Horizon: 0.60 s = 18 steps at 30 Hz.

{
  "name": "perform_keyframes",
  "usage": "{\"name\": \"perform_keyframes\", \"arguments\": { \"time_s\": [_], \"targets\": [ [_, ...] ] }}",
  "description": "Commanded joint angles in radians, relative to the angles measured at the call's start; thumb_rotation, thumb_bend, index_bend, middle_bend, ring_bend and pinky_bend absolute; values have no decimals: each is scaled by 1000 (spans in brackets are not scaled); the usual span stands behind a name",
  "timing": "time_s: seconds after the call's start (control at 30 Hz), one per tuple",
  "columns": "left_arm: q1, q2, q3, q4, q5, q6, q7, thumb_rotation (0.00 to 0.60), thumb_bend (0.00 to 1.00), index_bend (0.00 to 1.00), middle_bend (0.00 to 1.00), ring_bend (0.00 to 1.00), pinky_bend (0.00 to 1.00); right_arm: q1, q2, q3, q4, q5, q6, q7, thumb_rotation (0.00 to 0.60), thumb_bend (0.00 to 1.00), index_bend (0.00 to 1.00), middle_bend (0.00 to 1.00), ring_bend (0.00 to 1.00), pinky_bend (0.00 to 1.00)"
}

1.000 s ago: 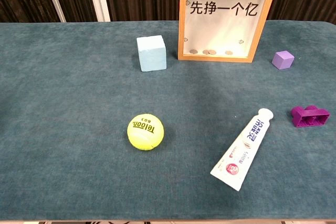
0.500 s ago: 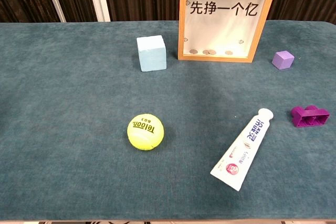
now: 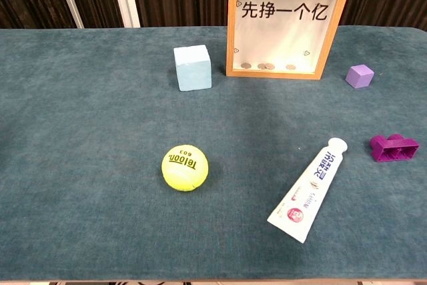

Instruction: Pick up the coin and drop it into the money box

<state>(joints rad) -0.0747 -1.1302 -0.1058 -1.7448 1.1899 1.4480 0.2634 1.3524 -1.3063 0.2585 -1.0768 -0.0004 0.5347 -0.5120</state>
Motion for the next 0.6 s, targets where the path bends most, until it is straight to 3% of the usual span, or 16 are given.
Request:
{"name": "perform_keyframes", "arguments": {
  "time_s": [0.03,0.6],
  "targets": [
    [0,0,-1,1,-1,0,0,600,338,126,7,0,0,3,-7,-6,14,-2,-7,10,600,521,612,125,22,0],
    [-1,2,1,0,-1,-1,-2,600,338,126,6,0,0,24,-24,-51,60,-5,-38,44,600,522,572,124,19,0]
  ]
}}
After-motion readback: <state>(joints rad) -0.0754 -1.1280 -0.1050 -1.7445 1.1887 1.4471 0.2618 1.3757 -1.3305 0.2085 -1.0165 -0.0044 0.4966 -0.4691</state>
